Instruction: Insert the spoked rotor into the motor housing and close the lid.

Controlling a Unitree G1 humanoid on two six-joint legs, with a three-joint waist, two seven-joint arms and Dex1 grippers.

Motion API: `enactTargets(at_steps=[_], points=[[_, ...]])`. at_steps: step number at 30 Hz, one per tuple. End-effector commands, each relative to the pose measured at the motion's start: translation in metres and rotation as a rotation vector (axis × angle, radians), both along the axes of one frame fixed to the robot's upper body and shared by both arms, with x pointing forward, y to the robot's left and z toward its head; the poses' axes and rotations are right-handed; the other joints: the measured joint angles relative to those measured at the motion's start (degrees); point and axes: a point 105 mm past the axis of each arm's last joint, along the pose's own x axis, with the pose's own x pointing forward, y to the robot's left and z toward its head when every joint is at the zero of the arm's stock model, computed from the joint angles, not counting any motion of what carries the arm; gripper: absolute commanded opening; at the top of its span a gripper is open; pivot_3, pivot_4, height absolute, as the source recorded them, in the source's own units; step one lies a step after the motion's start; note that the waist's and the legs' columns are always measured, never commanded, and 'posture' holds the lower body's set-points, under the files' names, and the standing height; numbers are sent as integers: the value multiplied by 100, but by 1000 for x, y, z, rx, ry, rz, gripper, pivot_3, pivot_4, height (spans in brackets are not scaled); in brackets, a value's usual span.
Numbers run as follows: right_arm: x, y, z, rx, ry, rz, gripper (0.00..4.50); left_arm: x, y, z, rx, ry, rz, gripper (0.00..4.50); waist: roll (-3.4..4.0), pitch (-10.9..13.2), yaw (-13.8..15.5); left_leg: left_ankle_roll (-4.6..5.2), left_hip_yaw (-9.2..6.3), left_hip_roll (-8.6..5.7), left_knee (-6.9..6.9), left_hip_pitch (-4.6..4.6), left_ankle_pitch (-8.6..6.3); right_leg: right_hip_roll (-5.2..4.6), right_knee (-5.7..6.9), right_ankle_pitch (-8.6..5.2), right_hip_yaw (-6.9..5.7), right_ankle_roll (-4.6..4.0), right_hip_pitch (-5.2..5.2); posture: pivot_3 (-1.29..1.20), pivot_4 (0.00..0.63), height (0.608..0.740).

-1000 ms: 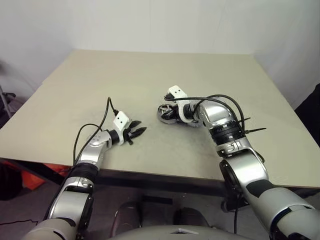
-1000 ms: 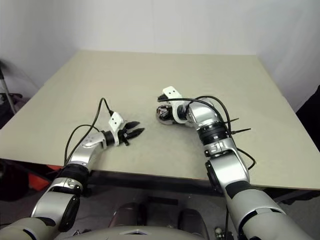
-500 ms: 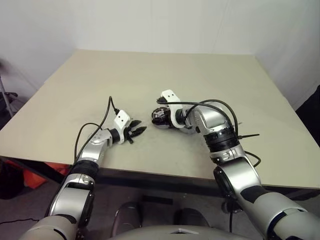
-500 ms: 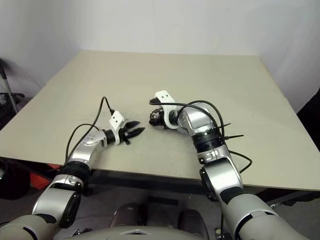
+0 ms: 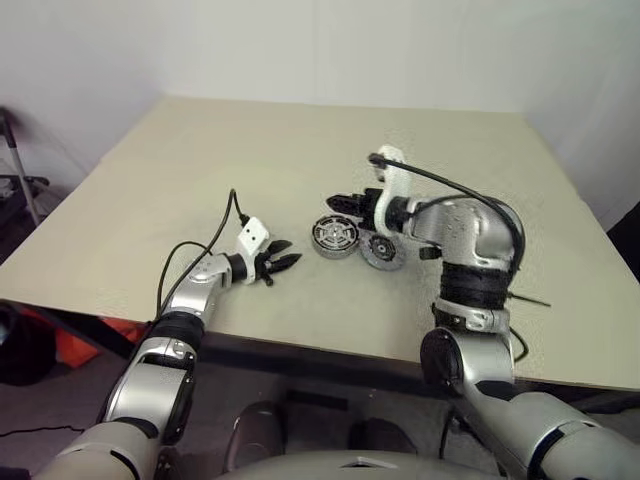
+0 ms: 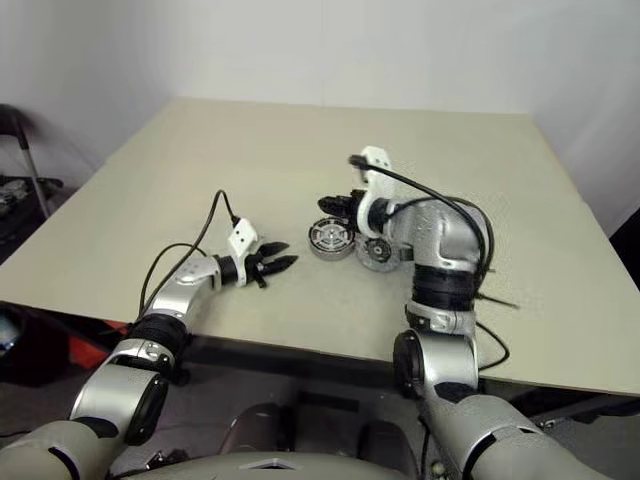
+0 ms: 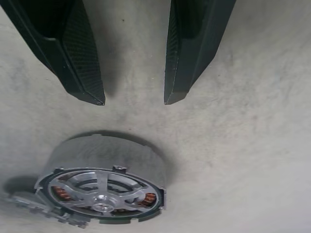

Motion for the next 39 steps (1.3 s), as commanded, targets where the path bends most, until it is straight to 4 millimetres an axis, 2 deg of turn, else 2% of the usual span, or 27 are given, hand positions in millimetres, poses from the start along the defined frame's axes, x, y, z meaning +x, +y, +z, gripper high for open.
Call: enactTargets(at_steps=[1, 5, 11, 17, 21, 29, 39], points=[[-28, -22, -25, 117, 110, -88, 1602, 9, -6, 16, 27, -36, -57, 2046, 0, 0, 77, 4, -1, 0, -2, -1, -2, 0, 0, -1, -2, 3, 0, 0, 0, 740], [-55, -21, -36, 237, 105, -123, 2303, 14, -10, 18, 66, -36, -93, 2046, 1, 0, 76, 6, -1, -3, -1, -33, -4, -2, 2, 12, -3, 27, -33, 0, 0, 740], [-62, -32, -52, 308, 180, -292, 4416, 14, -23, 18, 72, -27, -144, 2046, 2, 1, 70, -11, -1, -3, -8, -5, 6, -3, -1, -26, 0, 53, -14, 0, 0, 740], [-70, -40, -78, 346, 306, -415, 4466, 14, -34, 23, 73, -41, -187, 2046, 2, 1, 78, -42, -3, -7, -36, 4, 25, -4, -6, -26, -1, 53, -11, 0, 0, 740], [-75, -38, -77, 375, 307, -416, 4466, 15, -35, 25, 80, -47, -199, 2046, 3, 1, 70, -41, -3, -10, -42, 4, 25, -4, -7, -4, -1, 21, -12, 0, 0, 740], [-80, -28, -79, 416, 349, -403, 4466, 15, -32, 23, 86, -47, -191, 2046, 3, 1, 76, -41, -4, -11, -47, 3, 25, -4, -12, -4, -3, 19, -10, 0, 0, 740], [-87, -27, -98, 420, 454, -415, 4466, 16, -25, 24, 91, -55, -171, 2046, 3, 1, 76, -41, -4, -11, -47, 4, 25, -4, -11, -5, -4, 17, -10, 0, 0, 740]])
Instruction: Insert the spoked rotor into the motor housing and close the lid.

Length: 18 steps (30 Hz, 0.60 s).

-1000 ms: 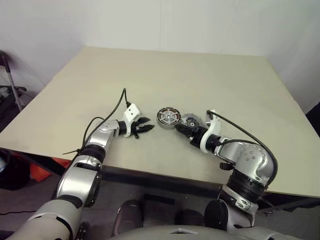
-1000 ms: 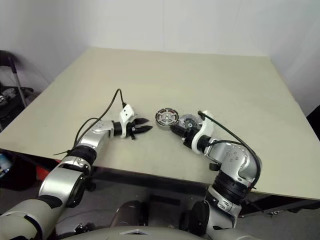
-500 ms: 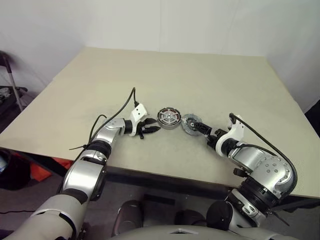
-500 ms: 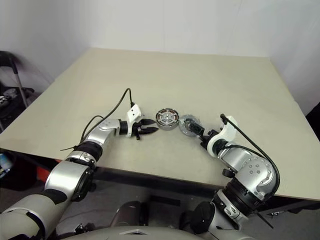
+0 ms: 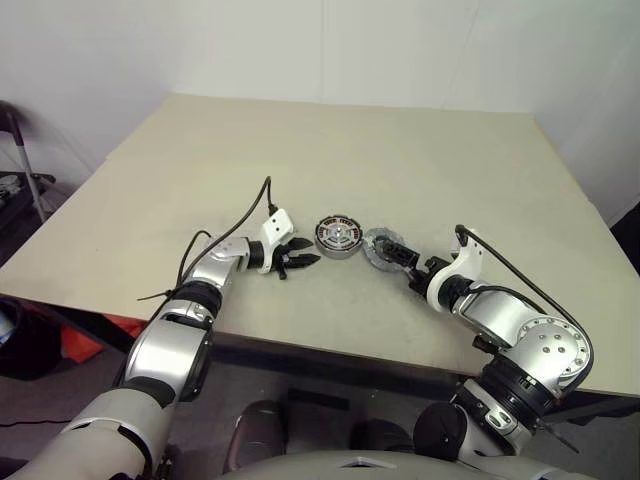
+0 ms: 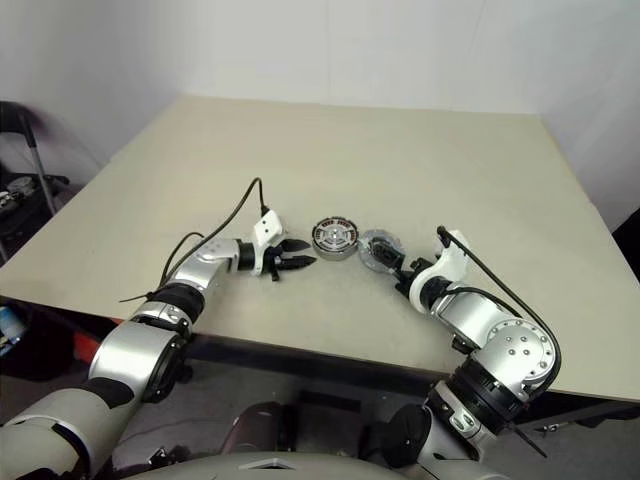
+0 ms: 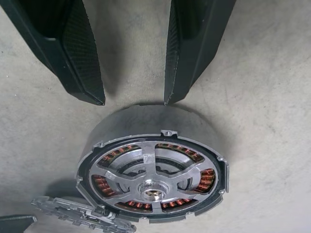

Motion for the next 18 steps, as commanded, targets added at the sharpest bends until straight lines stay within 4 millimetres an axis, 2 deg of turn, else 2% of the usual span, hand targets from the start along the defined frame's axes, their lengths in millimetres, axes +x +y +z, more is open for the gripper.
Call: enactTargets(at_steps=[1, 9, 18], points=[[-20, 48, -30, 217, 125, 51, 4466, 8, 4, 16, -10, -62, 12, 2046, 0, 0, 0, 0, 0, 0, 0, 0, 0, 0, 0, 0, 0, 0, 0, 0, 0, 740], [-12, 54, -39, 269, 160, 47, 4466, 10, 11, 19, -6, -72, 30, 2046, -6, -4, -19, -1, 0, 3, 0, 28, 1, 0, 0, -14, -2, 12, 24, 0, 0, 740], [32, 52, -16, 351, 42, -17, 4466, 11, 17, 19, 3, -76, 44, 2046, -7, -4, -68, -39, 0, 13, -2, 71, 24, -1, -1, -26, -6, 36, 43, 0, 0, 740]])
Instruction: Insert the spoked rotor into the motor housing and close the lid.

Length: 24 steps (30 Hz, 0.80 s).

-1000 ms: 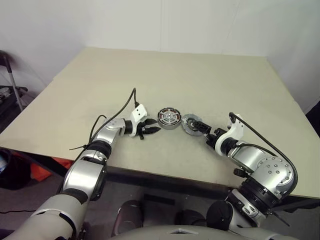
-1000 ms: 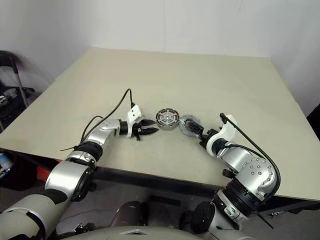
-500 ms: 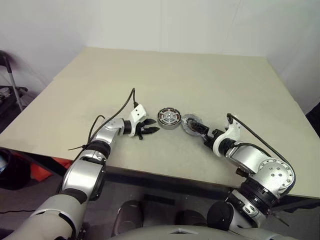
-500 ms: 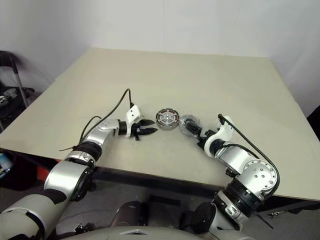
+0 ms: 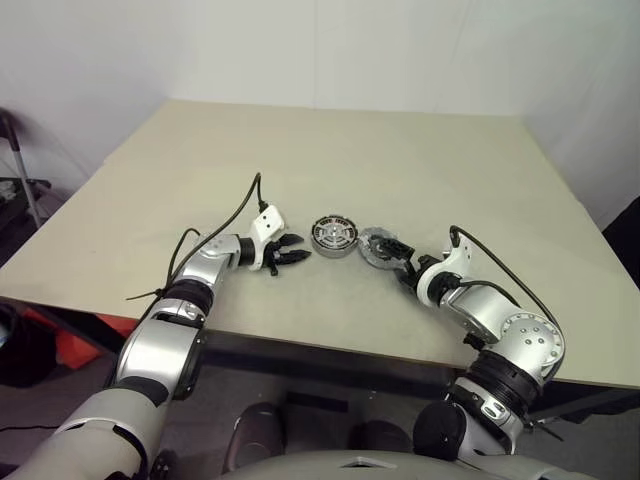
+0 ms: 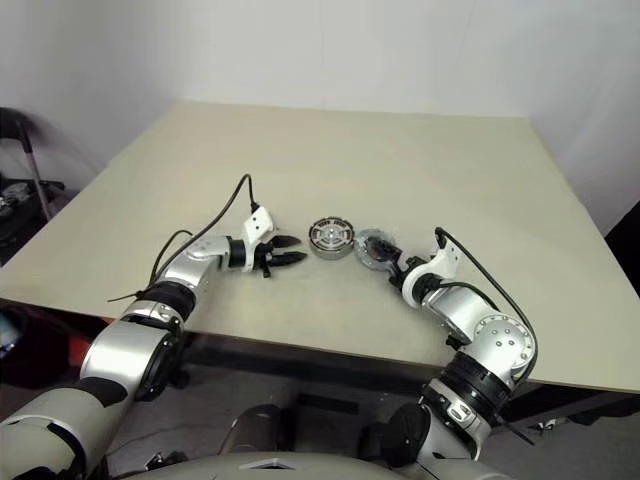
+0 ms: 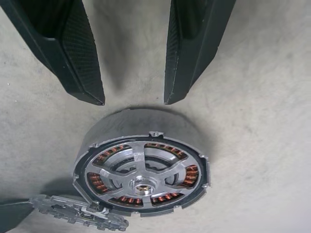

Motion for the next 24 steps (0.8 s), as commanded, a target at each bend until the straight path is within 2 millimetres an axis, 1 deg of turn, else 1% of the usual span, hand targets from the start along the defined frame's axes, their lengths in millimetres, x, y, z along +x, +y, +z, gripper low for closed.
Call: enactTargets(at_steps=[1, 5, 8, 9, 10, 12, 14, 16, 18, 20, 22, 24], points=[[9, 45, 0, 162, -4, 52, 4466, 6, 1, 15, -13, -57, 2, 2046, 0, 0, -21, -4, 0, 1, 0, 1, 3, 0, 0, 1, -1, 1, -3, 0, 0, 740], [20, 42, 16, 173, -85, 43, 4466, 6, 1, 15, -13, -60, 7, 2046, -1, 1, -76, -14, 0, 4, 0, -2, 9, -2, 1, 2, -6, 2, -14, 0, 0, 740], [29, 43, 36, 185, -182, 63, 4466, 5, 0, 14, -17, -58, 8, 2046, 1, 2, -75, -14, 0, 2, -1, -16, 9, -3, 5, 9, -9, -6, -26, 0, 0, 740], [31, 44, 41, 183, -205, 70, 4466, 5, 0, 13, -18, -58, 8, 2046, 1, 2, -73, -8, 0, 2, -1, -22, 5, -4, 7, 17, -12, -17, -29, 0, 0, 740], [34, 45, 46, 176, -233, 78, 4466, 4, -1, 13, -19, -57, 8, 2046, 0, 2, -69, 2, -1, 2, -1, -26, 0, -5, 9, 37, -19, -50, -31, 0, 0, 740], [40, 48, 56, 165, -287, 92, 4466, 4, -2, 12, -22, -56, 8, 2046, 1, 2, -66, 17, -12, 3, -1, -39, -10, -4, 9, 41, -36, -67, -36, 0, 0, 740], [50, 51, 68, 128, -341, 100, 4466, 4, -3, 12, -24, -55, 8, 2046, 1, 2, -69, 33, -17, 3, 2, -73, -18, -4, 10, 43, -51, -68, -61, 0, 0, 740], [55, 58, 81, 114, -402, 130, 4466, 4, -4, 12, -24, -56, 9, 2046, 1, 2, -69, 45, -22, 3, 17, -108, -25, -5, 19, 50, -60, -60, -90, 0, 0, 740], [55, 67, 89, 94, -444, 169, 4466, 4, -4, 12, -25, -56, 12, 2046, 1, 2, -64, 53, -24, 3, 21, -126, -31, -6, 20, 50, -65, -60, -102, 0, 0, 740], [50, 88, 99, 86, -487, 251, 4466, 5, -1, 12, -25, -57, 19, 2046, 0, 2, -64, 66, -25, 3, 24, -126, -38, -7, 20, 50, -66, -60, -98, 0, 0, 740], [48, 102, 101, 81, -494, 290, 4466, 5, 1, 12, -26, -58, 30, 2046, 0, 2, -73, 70, -25, 4, 27, -126, -41, -9, 19, 50, -67, -61, -97, 0, 0, 740], [47, 107, 100, 48, -507, 314, 4466, 6, 2, 13, -28, -59, 37, 2046, 0, 2, -71, 69, -25, 5, 28, -125, -41, -10, 19, 49, -67, -61, -97, 0, 0, 740]])
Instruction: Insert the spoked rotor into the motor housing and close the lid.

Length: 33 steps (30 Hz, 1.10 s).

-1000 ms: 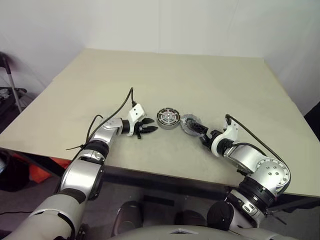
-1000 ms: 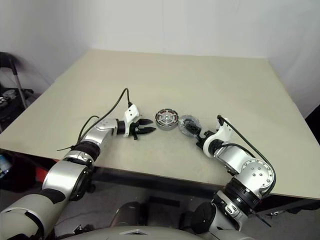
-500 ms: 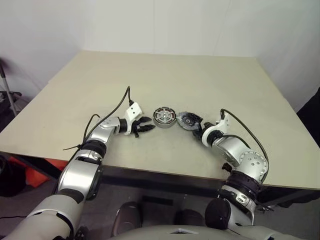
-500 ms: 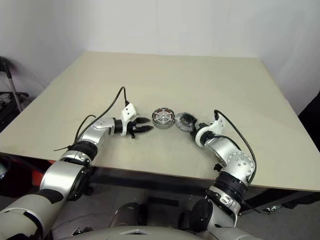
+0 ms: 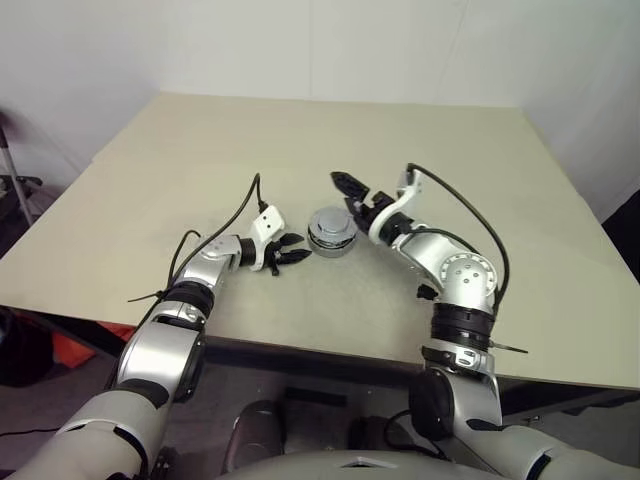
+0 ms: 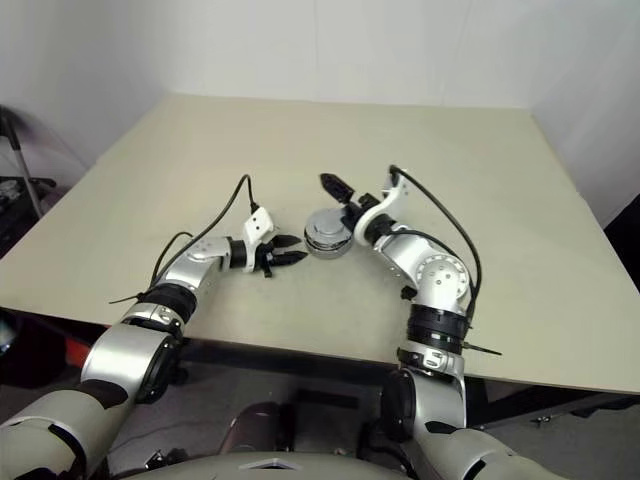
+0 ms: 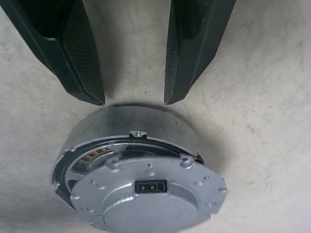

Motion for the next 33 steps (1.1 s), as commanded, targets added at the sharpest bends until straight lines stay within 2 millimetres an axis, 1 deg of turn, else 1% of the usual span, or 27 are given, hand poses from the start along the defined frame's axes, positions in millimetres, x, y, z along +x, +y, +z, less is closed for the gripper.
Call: enactTargets(at_steps=[1, 4, 5, 7, 9, 12, 16, 19, 22, 26, 30, 33], points=[[-3, 15, 17, -114, -141, 44, 4466, 6, 5, 13, -19, -47, 21, 2046, 0, 0, 5, 0, 0, 0, 2, 0, 0, 0, 0, -2, -1, -4, 1, 0, 0, 740], [-2, 15, 16, -356, -320, 20, 4466, 6, 9, 14, -29, -47, 38, 2046, -2, 1, 19, -1, 0, -1, 16, 0, 0, -4, -2, -6, -1, -8, 12, 0, 0, 740], [-1, 14, 16, -404, -359, 11, 4466, 6, 10, 14, -31, -47, 41, 2046, -3, 2, 22, -1, 0, 0, 23, 1, 0, -5, -3, -6, -1, -8, 17, 0, 0, 740], [1, 13, 11, -561, -472, 2, 4466, 5, 13, 12, -30, -45, 49, 2046, -5, 3, 24, -2, -1, -1, 26, 10, 0, -7, -6, -5, -1, -5, 28, 0, 0, 740], [8, 9, 1, -667, -525, -13, 4466, 3, 15, 8, -34, -39, 55, 2046, -6, 4, 22, -3, -3, -1, 27, 23, 0, -7, -9, -5, -1, -2, 43, 0, 0, 740], [17, 7, -12, -767, -561, -21, 4466, 1, 16, 6, -39, -35, 59, 2046, -8, 5, 14, -5, -5, 0, 28, 29, 2, -7, -9, -6, 0, -3, 48, 0, 0, 740], [25, 9, -24, -810, -572, -21, 4466, 0, 17, 5, -46, -32, 70, 2046, -9, 5, -15, -2, -6, -1, 32, 23, 0, -7, -7, -5, -1, -6, 45, 0, 0, 740], [32, 6, -33, -860, -578, -25, 4466, 0, 18, 5, -50, -33, 78, 2046, -9, 5, -23, 6, -6, -1, 36, 21, -4, -7, -6, -5, -1, -8, 44, 0, 0, 740], [35, 3, -38, -860, -572, -24, 4466, -1, 18, 7, -61, -31, 80, 2046, -10, 5, -28, 18, -6, 0, 44, 20, -11, -7, -6, -5, -1, -9, 46, 0, 0, 740], [33, 2, -45, -878, -568, 6, 4466, -2, 19, 7, -59, -30, 83, 2046, -9, 5, -28, 39, -6, 1, 56, 17, -24, -7, -6, -5, -1, -9, 48, 0, 0, 740], [30, 1, -59, -917, -552, 28, 4466, -1, 20, 8, -59, -31, 87, 2046, -10, 6, -27, 45, -5, 3, 57, 19, -27, -7, -3, -5, -1, -9, 48, 0, 0, 740], [29, 0, -66, -936, -544, 35, 4466, 0, 20, 9, -58, -33, 89, 2046, -10, 5, -28, 44, -5, 3, 58, 20, -27, -7, -2, -5, -1, -10, 50, 0, 0, 740]])
